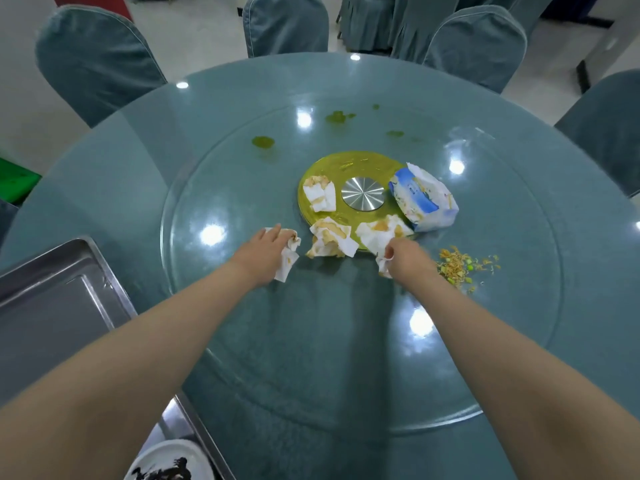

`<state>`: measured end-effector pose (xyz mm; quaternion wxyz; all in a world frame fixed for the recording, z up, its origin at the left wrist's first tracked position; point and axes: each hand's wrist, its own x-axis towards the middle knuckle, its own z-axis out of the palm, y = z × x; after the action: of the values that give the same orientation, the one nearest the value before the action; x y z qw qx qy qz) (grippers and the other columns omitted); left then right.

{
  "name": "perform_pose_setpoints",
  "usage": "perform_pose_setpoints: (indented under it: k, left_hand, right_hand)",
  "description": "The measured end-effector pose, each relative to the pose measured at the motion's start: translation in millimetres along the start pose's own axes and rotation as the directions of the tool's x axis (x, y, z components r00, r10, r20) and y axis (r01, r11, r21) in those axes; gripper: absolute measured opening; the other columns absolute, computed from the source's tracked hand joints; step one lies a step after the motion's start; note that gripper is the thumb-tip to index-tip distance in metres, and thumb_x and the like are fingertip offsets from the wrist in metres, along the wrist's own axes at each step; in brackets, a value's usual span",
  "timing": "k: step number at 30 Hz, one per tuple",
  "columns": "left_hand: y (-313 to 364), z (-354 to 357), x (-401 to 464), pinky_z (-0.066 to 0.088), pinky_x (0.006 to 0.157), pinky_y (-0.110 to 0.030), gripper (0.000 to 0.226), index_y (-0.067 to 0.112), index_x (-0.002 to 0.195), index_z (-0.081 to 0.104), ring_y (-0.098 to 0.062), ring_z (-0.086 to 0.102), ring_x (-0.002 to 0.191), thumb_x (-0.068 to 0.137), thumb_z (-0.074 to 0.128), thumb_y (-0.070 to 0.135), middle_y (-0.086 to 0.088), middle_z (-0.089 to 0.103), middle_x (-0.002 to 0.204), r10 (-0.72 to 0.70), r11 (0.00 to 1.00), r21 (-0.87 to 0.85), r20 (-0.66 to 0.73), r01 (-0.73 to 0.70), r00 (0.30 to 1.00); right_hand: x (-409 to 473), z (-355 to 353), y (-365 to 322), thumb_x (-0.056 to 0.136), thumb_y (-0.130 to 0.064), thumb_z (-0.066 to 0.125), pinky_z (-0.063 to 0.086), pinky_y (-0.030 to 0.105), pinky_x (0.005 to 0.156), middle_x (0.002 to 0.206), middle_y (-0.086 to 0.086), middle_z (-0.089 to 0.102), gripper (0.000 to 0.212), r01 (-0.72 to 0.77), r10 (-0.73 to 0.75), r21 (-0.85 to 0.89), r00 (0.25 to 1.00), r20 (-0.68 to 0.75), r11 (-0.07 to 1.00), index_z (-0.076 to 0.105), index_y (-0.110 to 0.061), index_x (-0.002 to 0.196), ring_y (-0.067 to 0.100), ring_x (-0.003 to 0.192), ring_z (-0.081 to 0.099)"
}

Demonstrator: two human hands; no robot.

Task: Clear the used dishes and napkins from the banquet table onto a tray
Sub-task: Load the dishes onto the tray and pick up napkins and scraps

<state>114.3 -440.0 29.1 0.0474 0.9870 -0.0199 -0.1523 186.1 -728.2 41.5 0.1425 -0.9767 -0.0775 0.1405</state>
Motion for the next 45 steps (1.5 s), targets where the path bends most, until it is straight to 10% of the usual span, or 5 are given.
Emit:
perform_pose_setpoints:
  k: [8,22,31,37,45]
  left_hand:
    - [36,26,4,0.049,0.079,-0.036,0.053,0.029,0.14,0.038,-0.025,0.048,0.115,0.091,0.053,0.013,-0.001,0.042,0.131,0.127,0.991,-0.041,-0.075,-0.131,0.989]
    - [57,3,46,0.045,0.069,-0.034,0.018,0.013,0.101,0.067,-0.022,0.056,0.089,0.091,0.059,0.026,-0.003,0.067,0.096,-0.02,0.868,-0.472,-0.345,-0.155,0.938]
    - [86,-5,109,0.031,0.107,-0.036,0.022,0.002,0.113,0.058,-0.026,0.027,0.142,0.091,0.051,0.002,-0.011,0.025,0.157,0.102,0.95,-0.273,-0.179,-0.149,0.979]
    - [102,6,111,0.039,0.068,-0.035,0.023,0.007,0.104,0.054,-0.031,0.056,0.101,0.087,0.044,-0.004,-0.01,0.055,0.116,0.17,0.963,-0.194,-0.108,-0.188,0.98]
    - [106,1,109,0.035,0.065,-0.028,0.018,0.009,0.101,0.062,-0.029,0.057,0.093,0.091,0.048,0.008,-0.01,0.061,0.104,0.166,0.923,-0.323,-0.151,-0.207,0.975]
  right_hand:
    - [17,-30,-13,0.08,-0.006,0.061,0.042,0.033,0.068,0.085,0.002,0.056,0.046,0.125,0.023,0.456,0.952,-0.305,0.881,0.039,-0.012,0.12,0.028,0.082,0.056]
    - [14,22,1,0.084,-0.013,0.061,0.045,0.034,0.09,0.136,0.008,0.046,0.039,0.147,-0.147,0.044,0.989,0.008,0.988,0.057,-0.009,0.123,0.031,0.12,0.048]
    - [12,16,36,0.086,-0.01,0.056,0.04,0.029,0.067,0.108,0.009,0.063,0.03,0.085,-0.087,0.154,0.996,0.003,0.984,0.057,-0.017,0.115,0.03,0.097,0.058]
    - [53,-21,63,0.086,-0.008,0.057,0.037,0.025,0.077,0.121,0.014,0.059,0.036,-0.036,0.063,0.242,0.993,-0.104,0.97,0.057,-0.012,0.122,0.032,0.108,0.056]
    - [96,-29,67,0.087,-0.011,0.058,0.04,0.033,0.09,0.131,0.018,0.048,0.041,-0.06,0.072,0.163,0.995,-0.071,0.985,0.048,-0.003,0.126,0.037,0.114,0.05]
